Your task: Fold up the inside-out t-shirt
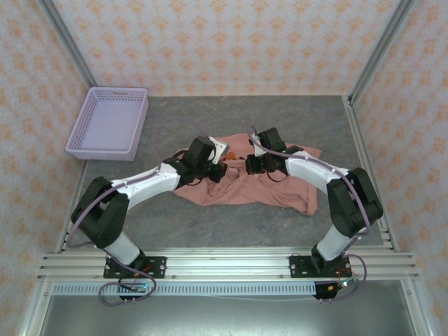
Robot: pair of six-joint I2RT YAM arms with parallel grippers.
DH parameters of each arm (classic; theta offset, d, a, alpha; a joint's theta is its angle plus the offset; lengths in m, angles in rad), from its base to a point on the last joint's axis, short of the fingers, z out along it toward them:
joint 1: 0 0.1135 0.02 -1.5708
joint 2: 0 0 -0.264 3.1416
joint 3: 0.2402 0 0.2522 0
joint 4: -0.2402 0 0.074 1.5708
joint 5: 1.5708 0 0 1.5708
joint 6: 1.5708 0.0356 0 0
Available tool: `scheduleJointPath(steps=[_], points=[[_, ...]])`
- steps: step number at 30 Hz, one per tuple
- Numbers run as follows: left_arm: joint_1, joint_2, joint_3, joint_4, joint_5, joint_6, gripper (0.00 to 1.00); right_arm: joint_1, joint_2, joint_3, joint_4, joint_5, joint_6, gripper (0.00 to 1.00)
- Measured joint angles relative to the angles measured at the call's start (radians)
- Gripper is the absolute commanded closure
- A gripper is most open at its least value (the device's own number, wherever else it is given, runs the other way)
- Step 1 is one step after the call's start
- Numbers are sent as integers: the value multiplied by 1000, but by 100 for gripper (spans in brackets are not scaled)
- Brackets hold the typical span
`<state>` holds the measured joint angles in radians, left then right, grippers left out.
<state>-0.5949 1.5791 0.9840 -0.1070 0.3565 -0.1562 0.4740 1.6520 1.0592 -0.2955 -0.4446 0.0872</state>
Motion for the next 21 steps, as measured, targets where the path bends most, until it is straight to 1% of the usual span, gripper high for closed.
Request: scheduleJointPath(steps=[4,7,9,11,13,17,18,21], points=[[8,-87,-72,11,75,0,100,0,0,56,-49,45,-7,100],[31,-165,-139,34,129,-1,100,1,3,101,-89,84,-14,100],[54,-220,-187,66,154,-5,100,2,13,124,-108,89,-15,100],[75,-263,-224,91,157,-13,100,5,18,126,-113,78,-22,100],[87,-289,-243,95,121,-26,100,6,19,123,-113,54,-29,100],[87,-271,-245,65,-45,-49,100,8,19,112,-93,-21,-37,100],[87,-249,-243,51,-95,-57,97,14,21,107,-81,-43,-35,100],[87,-176,-219,8,-195,-80,85,42,55,107,-42,-84,-8,100]])
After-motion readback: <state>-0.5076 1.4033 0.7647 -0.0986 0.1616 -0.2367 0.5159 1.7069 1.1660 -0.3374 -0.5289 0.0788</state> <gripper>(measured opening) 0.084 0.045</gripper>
